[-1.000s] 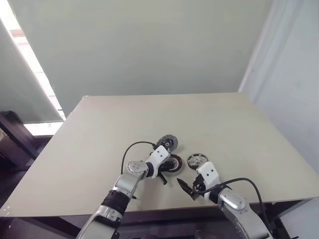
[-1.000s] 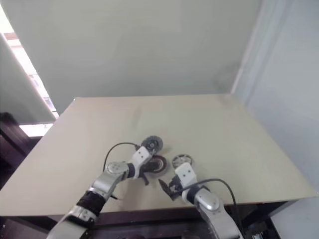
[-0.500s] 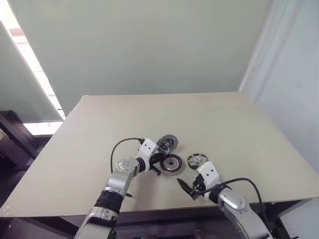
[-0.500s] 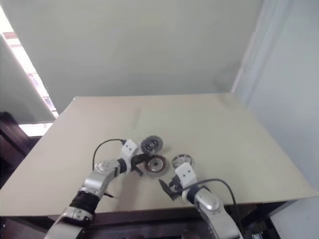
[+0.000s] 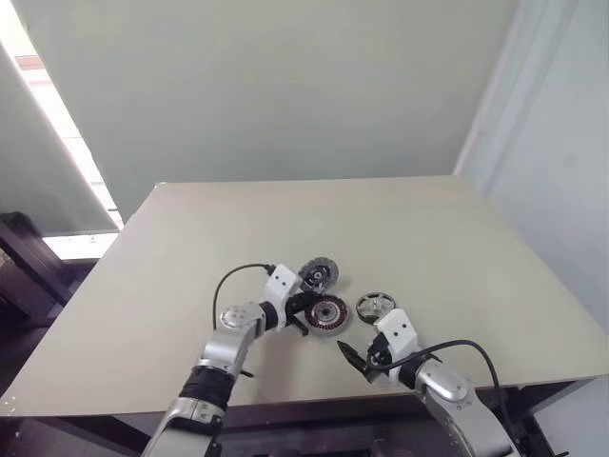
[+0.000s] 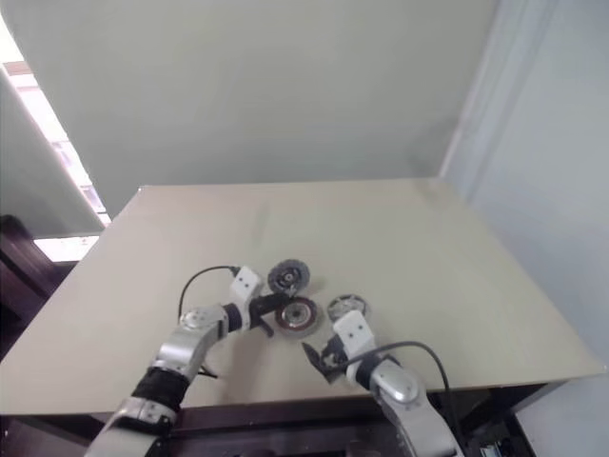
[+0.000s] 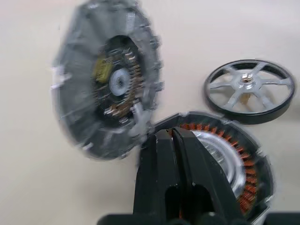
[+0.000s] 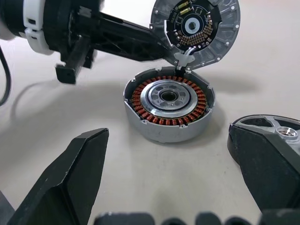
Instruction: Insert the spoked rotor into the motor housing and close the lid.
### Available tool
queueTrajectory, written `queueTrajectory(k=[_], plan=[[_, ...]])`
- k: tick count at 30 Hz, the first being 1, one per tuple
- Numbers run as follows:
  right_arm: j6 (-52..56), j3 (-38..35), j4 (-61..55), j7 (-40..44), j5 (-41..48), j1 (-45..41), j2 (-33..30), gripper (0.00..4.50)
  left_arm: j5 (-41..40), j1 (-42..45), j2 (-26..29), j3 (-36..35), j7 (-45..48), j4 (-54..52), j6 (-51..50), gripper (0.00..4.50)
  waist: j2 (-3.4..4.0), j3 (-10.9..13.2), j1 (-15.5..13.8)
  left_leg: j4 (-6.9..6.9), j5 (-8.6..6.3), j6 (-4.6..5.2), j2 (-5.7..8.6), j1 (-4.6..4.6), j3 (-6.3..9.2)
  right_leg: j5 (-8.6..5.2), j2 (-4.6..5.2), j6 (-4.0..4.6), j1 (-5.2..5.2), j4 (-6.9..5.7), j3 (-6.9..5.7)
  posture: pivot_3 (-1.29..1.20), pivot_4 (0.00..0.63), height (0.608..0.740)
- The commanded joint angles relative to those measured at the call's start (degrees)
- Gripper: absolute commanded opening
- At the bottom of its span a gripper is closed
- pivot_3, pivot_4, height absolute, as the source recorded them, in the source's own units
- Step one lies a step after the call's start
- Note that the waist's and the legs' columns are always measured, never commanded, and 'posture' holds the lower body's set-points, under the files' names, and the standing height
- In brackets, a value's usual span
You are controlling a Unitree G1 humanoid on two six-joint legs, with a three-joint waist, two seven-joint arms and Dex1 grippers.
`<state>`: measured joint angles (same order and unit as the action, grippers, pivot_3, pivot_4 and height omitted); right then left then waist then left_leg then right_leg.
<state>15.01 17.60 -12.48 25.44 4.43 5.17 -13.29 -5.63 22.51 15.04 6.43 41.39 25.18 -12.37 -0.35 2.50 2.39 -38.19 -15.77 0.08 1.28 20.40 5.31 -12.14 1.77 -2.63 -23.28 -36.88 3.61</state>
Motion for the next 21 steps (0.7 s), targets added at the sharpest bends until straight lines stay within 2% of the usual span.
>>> queueTrajectory(k=[1,5,11,15,21], plan=[[-1.0,-0.3,-1.4,0.8,-0.1,-1.3,-0.4,4.5,-1.5,-0.8,1.3,-1.5,1.2,-1.5,-0.3,0.04,0.0,0.0,0.0,0.0,0.0,0.0,0.0,0.0,0.0,0.0,0.0,0.0,0.0,0.0,0.0,0.0,0.0,0.74],[-1.2,-0.1,-1.1,1.3,-0.2,-1.6,-0.7,4.5,-1.9,-2.4,2.1,-1.7,2.0,-3.0,-1.3,0.93,0.0,0.0,-0.1,-0.01,0.0,0.0,0.03,0.02,0.02,0.0,0.02,0.0,0.02,0.01,0.0,0.0,0.0,0.74],[-1.4,0.4,-0.7,1.8,-0.4,-1.9,-1.2,4.5,-3.1,-5.0,4.0,-3.0,2.5,-5.1,-2.0,3.15,0.0,0.0,0.0,-0.02,0.0,0.0,0.01,0.0,0.02,0.0,0.02,0.0,0.01,-0.01,0.0,0.0,0.0,0.74],[-1.4,0.5,-0.6,2.1,-0.5,-1.9,-1.6,4.5,-4.6,-7.2,5.1,-4.7,2.3,-7.2,-2.5,4.45,0.0,0.0,0.0,-0.01,0.0,0.0,-0.01,0.0,0.0,0.0,0.02,0.0,-0.01,0.0,0.0,0.0,0.0,0.74],[-1.1,0.1,-1.3,3.0,-0.3,-1.8,-2.6,4.5,-8.5,-10.7,6.1,-7.0,4.6,-10.3,-3.6,4.45,0.0,0.0,-0.1,-0.02,0.0,0.0,0.0,0.0,0.0,-0.01,0.03,0.02,0.01,0.0,0.0,0.0,0.0,0.74]])
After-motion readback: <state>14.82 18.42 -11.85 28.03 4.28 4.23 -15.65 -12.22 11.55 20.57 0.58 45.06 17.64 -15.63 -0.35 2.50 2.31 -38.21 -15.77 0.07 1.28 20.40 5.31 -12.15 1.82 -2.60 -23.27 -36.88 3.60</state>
